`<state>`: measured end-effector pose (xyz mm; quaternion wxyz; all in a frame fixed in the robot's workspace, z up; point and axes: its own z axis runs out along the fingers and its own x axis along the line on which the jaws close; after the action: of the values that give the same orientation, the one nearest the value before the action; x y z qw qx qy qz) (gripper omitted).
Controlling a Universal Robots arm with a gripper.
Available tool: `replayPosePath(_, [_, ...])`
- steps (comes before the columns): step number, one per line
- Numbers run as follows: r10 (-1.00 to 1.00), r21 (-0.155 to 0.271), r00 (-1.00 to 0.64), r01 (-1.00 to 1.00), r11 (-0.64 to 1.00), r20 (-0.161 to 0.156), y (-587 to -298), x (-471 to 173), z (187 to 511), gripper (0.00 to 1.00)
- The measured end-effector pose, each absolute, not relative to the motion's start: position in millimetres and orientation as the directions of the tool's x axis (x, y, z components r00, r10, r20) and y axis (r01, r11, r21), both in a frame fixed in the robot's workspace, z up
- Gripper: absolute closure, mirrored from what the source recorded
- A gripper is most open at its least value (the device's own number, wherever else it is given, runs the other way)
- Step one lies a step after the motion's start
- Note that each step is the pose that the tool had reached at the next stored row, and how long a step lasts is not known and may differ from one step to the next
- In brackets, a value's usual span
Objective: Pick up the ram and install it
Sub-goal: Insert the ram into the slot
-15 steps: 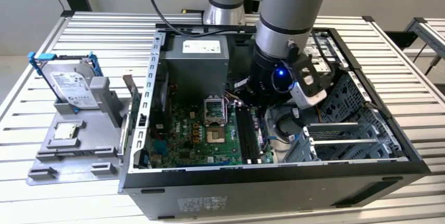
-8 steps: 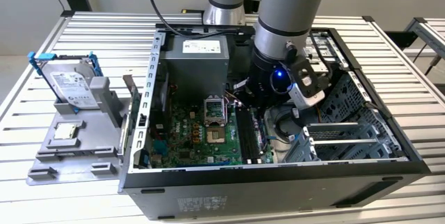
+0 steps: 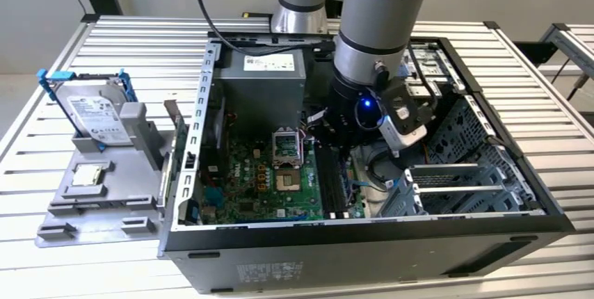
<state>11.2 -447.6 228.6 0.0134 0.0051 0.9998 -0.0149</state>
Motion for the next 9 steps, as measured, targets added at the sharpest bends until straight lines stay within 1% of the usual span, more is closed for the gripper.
replayPosePath(9, [0.01, -0.03, -1.0, 0.011, 0.999, -0.027, -447.6, 11.1, 221.0, 1.0])
